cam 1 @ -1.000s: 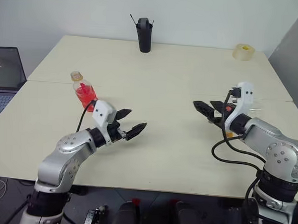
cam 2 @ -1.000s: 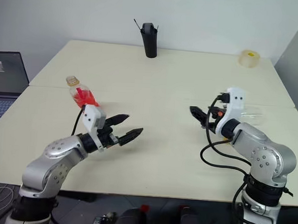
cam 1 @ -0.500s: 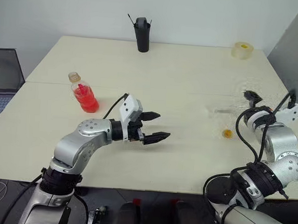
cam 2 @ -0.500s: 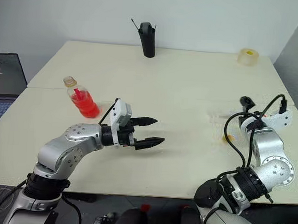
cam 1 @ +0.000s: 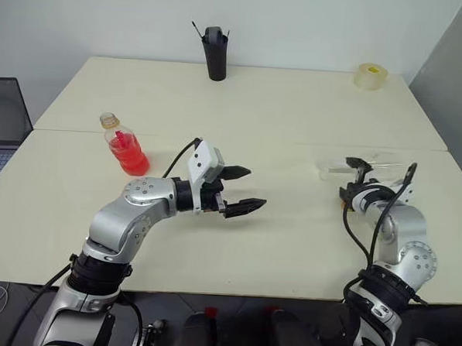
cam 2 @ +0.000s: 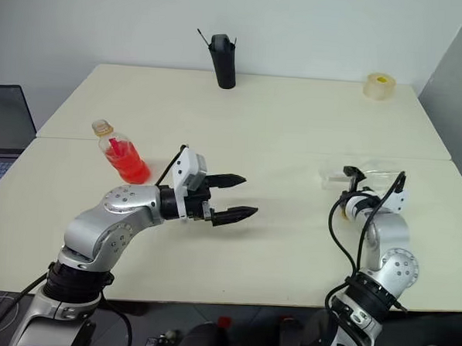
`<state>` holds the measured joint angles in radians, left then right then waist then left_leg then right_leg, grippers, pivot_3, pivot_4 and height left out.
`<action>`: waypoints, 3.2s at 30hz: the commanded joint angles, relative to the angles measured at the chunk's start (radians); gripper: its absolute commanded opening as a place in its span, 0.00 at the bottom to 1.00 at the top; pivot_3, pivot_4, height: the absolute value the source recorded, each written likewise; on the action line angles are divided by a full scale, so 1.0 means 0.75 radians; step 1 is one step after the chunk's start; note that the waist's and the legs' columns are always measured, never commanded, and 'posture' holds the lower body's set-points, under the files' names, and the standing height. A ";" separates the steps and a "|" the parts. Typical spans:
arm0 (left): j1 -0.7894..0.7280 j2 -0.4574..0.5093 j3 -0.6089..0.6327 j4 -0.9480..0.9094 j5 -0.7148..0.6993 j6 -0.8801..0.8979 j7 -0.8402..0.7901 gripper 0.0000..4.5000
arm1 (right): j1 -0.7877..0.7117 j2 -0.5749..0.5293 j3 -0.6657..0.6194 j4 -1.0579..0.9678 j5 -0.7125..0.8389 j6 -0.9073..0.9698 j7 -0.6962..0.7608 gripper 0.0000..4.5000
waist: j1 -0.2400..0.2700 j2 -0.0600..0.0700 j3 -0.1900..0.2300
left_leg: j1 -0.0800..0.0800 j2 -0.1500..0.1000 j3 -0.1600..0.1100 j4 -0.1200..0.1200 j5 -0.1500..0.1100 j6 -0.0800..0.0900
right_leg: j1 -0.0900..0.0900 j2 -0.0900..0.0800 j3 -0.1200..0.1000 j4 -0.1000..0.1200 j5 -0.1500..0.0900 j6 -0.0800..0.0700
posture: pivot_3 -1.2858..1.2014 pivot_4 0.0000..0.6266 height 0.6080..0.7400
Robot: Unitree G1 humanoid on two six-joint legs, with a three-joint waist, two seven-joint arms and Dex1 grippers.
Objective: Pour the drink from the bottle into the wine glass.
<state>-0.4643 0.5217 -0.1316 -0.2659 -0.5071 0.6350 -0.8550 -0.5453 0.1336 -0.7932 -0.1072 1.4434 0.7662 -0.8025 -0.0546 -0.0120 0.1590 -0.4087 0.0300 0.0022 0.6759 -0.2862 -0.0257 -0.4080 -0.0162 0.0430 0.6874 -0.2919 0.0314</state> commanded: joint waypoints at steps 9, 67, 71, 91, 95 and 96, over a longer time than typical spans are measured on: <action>0.004 0.011 0.029 -0.049 0.031 -0.034 0.021 0.99 | -0.033 -0.164 0.127 0.243 0.004 -0.188 0.269 1.00 | 0.003 0.000 0.000 | 0.000 0.000 0.000 0.000 0.000 0.000 | 0.000 0.000 0.000 -0.001 0.000 0.000 | 0.52 0.24 1.00; 0.470 0.141 0.467 -0.258 -0.028 -0.021 0.277 1.00 | -0.128 -0.117 1.443 1.075 -1.835 -1.529 1.589 0.03 | 0.019 -0.003 0.003 | 0.000 0.002 -0.002 0.000 0.002 -0.004 | 0.000 -0.005 -0.001 -0.002 0.000 0.000 | 0.52 0.24 1.00; 0.451 0.147 0.468 -0.245 -0.026 -0.066 0.269 1.00 | -0.128 -0.107 1.399 1.102 -1.832 -1.482 1.607 0.03 | 0.019 -0.003 0.003 | 0.000 0.002 -0.002 0.000 0.002 -0.004 | 0.000 -0.005 -0.001 -0.002 0.000 0.000 | 0.52 0.24 1.00; 0.469 0.173 0.471 -0.249 -0.047 -0.076 0.247 1.00 | -0.152 -0.101 1.368 1.148 -1.909 -1.369 1.671 0.26 | 0.017 -0.004 0.002 | 0.009 0.001 0.000 -0.002 0.000 -0.001 | 0.005 -0.005 0.001 0.001 0.000 -0.001 | 0.52 0.24 1.00; 0.464 0.173 0.470 -0.239 -0.046 -0.077 0.245 1.00 | -0.149 -0.105 1.347 1.115 -1.903 -1.334 1.666 0.57 | 0.017 -0.004 0.002 | 0.009 0.001 0.001 -0.002 0.000 -0.001 | 0.004 -0.005 0.001 0.001 0.000 -0.001 | 0.52 0.24 1.00; 0.460 0.175 0.470 -0.233 -0.044 -0.078 0.244 1.00 | -0.146 -0.109 1.346 1.100 -1.903 -1.328 1.672 0.65 | 0.017 -0.004 0.002 | 0.009 0.001 0.001 -0.002 0.000 -0.001 | 0.004 -0.005 0.001 0.001 0.000 -0.001 | 0.52 0.24 1.00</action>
<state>-0.1101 0.6405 0.2018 -0.4224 -0.5297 0.5844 -0.6674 -0.6503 0.0533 0.2286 0.7572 0.0174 -0.2364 0.4439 -0.0418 -0.0147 0.1605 -0.4021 0.0311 0.0026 0.6746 -0.2862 -0.0265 -0.4047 -0.0200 0.0435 0.6879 -0.2918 0.0310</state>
